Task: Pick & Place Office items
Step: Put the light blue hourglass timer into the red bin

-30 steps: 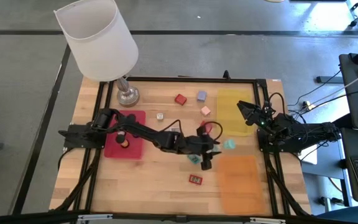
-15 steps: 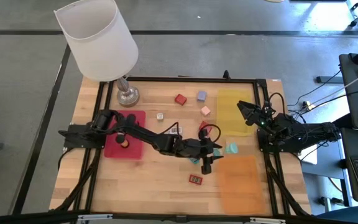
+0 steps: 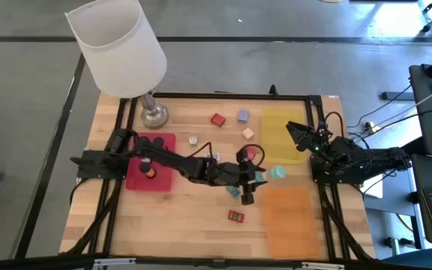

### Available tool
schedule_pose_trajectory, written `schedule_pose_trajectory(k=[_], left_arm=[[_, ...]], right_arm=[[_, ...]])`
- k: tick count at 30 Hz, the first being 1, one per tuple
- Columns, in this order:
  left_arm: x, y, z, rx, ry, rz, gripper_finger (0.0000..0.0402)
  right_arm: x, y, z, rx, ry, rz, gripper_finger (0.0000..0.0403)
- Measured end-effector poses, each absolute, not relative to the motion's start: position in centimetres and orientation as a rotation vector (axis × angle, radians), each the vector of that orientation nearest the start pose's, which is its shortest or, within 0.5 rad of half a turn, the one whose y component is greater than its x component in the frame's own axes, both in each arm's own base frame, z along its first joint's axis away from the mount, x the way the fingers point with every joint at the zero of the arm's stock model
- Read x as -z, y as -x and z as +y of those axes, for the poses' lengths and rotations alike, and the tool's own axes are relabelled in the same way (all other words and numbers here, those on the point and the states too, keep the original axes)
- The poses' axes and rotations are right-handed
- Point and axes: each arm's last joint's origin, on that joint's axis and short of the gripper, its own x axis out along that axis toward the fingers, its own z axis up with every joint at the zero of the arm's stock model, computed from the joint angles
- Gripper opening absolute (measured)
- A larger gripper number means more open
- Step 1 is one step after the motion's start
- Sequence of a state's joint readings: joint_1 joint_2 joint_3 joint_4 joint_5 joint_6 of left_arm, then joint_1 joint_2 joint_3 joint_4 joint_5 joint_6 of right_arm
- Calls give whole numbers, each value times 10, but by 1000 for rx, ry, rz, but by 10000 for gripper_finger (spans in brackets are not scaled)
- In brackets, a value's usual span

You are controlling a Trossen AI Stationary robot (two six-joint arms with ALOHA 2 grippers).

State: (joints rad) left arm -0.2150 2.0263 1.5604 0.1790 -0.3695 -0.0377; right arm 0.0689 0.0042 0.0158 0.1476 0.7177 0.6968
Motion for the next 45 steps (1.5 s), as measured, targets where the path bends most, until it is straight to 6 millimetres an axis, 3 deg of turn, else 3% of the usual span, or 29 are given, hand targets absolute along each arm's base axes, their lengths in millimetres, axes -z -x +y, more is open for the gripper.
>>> schedule_pose_trajectory(k=[17,22,27,31,41,45], left_arm=[[-261,-448,-82,-235,-130,447,173],[-260,-446,-80,-277,-70,456,173],[-254,-440,-78,-354,21,521,173],[-252,-436,-77,-400,40,559,173],[-253,-435,-66,-418,27,585,173],[-251,-434,-61,-377,42,621,173]], right_arm=[[-182,-90,-13,570,-733,-370,281],[-182,-90,-13,569,-743,-374,281],[-182,-89,-13,554,-929,-441,281],[-182,-91,-12,448,-1128,-465,281],[-182,-93,-7,272,-1290,-406,281],[-186,-93,-6,216,-1184,-375,281]])
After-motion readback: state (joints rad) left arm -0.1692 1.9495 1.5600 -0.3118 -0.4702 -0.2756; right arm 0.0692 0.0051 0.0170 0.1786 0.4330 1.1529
